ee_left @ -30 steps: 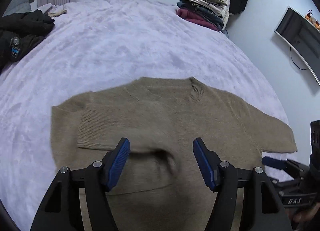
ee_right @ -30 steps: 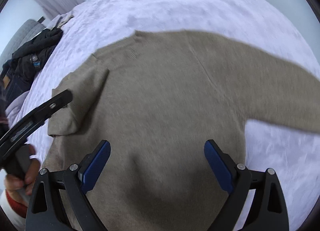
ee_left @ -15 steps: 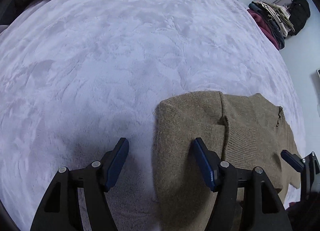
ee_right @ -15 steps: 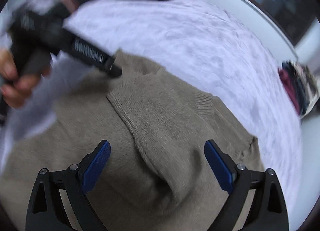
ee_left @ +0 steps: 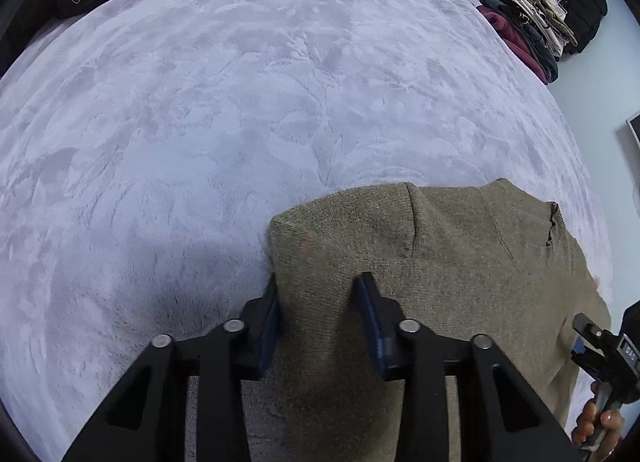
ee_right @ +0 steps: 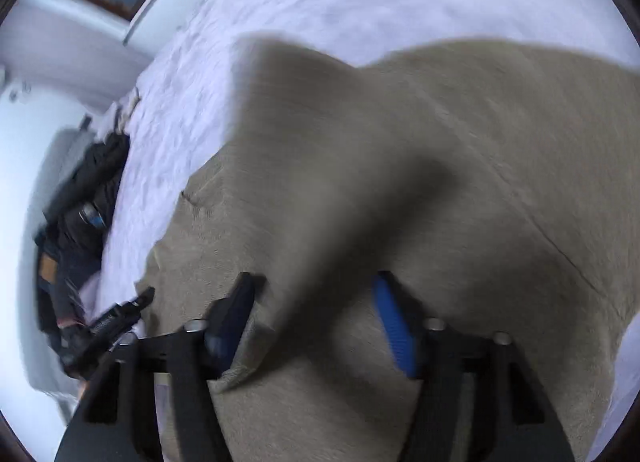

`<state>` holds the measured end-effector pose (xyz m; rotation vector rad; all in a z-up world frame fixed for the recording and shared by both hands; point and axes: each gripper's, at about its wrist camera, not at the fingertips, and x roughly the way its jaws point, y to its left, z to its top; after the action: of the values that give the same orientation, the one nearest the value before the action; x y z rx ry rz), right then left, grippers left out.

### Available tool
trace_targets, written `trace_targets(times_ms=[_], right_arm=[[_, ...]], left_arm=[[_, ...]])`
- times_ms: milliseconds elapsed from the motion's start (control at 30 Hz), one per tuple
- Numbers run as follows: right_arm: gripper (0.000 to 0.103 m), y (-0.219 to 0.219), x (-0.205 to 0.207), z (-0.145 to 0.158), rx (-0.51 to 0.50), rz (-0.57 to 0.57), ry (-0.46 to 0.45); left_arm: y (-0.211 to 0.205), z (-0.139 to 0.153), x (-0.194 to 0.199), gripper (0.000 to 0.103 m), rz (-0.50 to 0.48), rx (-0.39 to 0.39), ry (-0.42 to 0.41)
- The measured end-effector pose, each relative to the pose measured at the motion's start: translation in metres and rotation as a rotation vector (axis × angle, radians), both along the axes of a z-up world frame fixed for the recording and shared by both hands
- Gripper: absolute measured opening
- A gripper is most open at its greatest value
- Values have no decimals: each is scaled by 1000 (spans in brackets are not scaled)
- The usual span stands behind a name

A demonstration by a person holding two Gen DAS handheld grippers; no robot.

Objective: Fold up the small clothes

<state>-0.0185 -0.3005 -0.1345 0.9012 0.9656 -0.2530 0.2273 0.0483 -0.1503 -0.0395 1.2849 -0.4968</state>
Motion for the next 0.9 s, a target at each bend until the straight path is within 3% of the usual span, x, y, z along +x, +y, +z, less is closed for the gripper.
trace_targets(times_ms=[100, 133, 167, 200, 233, 300, 400, 467, 567, 600, 633, 667, 700, 767, 900], right_arm=[[67, -5, -2, 5, 6, 8, -17], [67, -8, 3, 3, 17, 3, -13], [60, -14, 7, 0, 38, -16, -4], [25, -20, 9, -4, 71, -42, -6], [6, -25, 12, -4, 105, -63, -17], [7, -27, 18, 8, 121, -40, -88], [7, -17, 30, 36, -11, 91, -149], [7, -21, 29, 28, -47, 100, -109], [13, -37, 19, -6, -82, 79, 23], [13, -43, 14, -14, -47, 71, 21], [15, -46, 5, -13, -16, 48, -2], [24, -48, -1, -10, -17, 31, -2], [40, -46, -8, -4, -24, 22, 0], [56, -39, -21, 6, 6, 24, -12], [56, -7, -25, 4, 141, 96, -44]], left_arm=[[-1, 2, 0, 12, 7, -3, -11], [-1, 4, -1, 10, 13, 4, -19], [-3, 7, 0, 9, 21, 4, -28], [0, 11, 0, 9, 32, -3, -36], [4, 16, 1, 9, 42, -17, -46], [10, 20, 4, 9, 47, -33, -55], [13, 9, 6, 9, 38, -1, -63], [15, -1, 7, 10, 41, 0, -59], [24, 2, 8, 15, 93, -21, -36], [27, 8, 6, 23, 99, -11, -40], [28, 14, 3, 42, 104, 12, -53], [32, 21, -1, 51, 108, 30, -67], [38, 27, -6, 59, 103, 15, -71], [44, 33, -20, 59, 58, -28, -24], [32, 23, -48, 59, -21, -11, 35]])
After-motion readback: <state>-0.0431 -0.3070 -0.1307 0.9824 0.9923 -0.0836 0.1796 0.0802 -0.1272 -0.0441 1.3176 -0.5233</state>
